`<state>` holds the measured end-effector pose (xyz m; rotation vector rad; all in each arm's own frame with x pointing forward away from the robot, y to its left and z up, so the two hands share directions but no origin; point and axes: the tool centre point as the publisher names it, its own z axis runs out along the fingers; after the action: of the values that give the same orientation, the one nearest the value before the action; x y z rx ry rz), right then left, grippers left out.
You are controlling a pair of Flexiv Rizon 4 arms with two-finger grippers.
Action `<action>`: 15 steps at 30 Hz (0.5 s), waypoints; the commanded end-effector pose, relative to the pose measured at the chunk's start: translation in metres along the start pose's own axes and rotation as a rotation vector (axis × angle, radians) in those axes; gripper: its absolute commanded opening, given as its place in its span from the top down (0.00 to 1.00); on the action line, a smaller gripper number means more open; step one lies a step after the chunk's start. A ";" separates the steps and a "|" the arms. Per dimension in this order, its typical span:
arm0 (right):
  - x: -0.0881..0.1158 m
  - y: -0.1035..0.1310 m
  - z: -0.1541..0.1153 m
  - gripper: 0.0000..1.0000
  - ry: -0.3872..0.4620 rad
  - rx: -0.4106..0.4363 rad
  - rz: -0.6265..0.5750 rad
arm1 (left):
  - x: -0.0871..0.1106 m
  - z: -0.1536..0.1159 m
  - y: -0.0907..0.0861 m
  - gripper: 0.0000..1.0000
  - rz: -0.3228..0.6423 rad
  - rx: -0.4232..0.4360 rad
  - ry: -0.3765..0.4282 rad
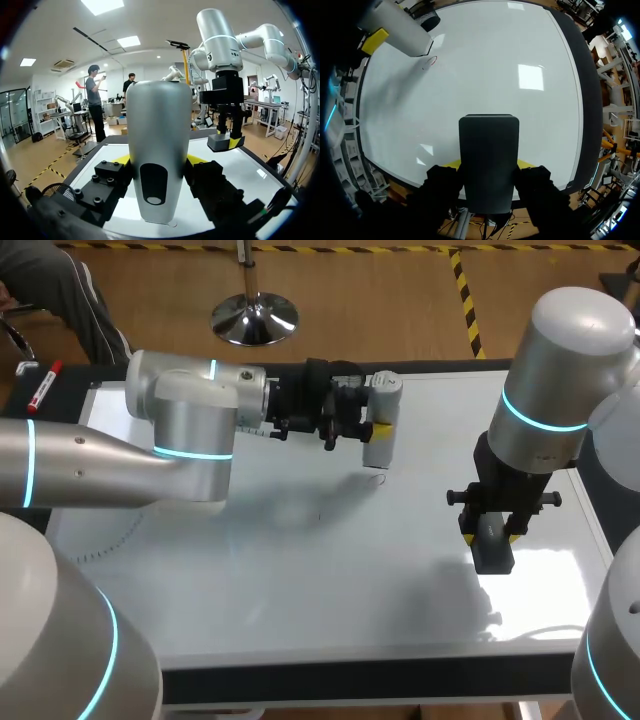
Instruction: Pick up the inspection probe, press it on each red-marked spot on the whiteboard one by one, put down the probe, pick up the eraser, and wipe off all the red marks.
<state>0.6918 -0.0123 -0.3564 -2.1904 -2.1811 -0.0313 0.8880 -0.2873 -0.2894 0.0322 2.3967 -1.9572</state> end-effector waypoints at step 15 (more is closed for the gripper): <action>-0.001 -0.001 -0.001 1.00 0.003 -0.002 -0.001 | -0.005 -0.034 -0.011 1.00 0.000 0.014 0.006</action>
<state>0.6918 -0.0123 -0.3564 -2.1904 -2.1811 -0.0313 0.8924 -0.2667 -0.2768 0.0311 2.3821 -1.9721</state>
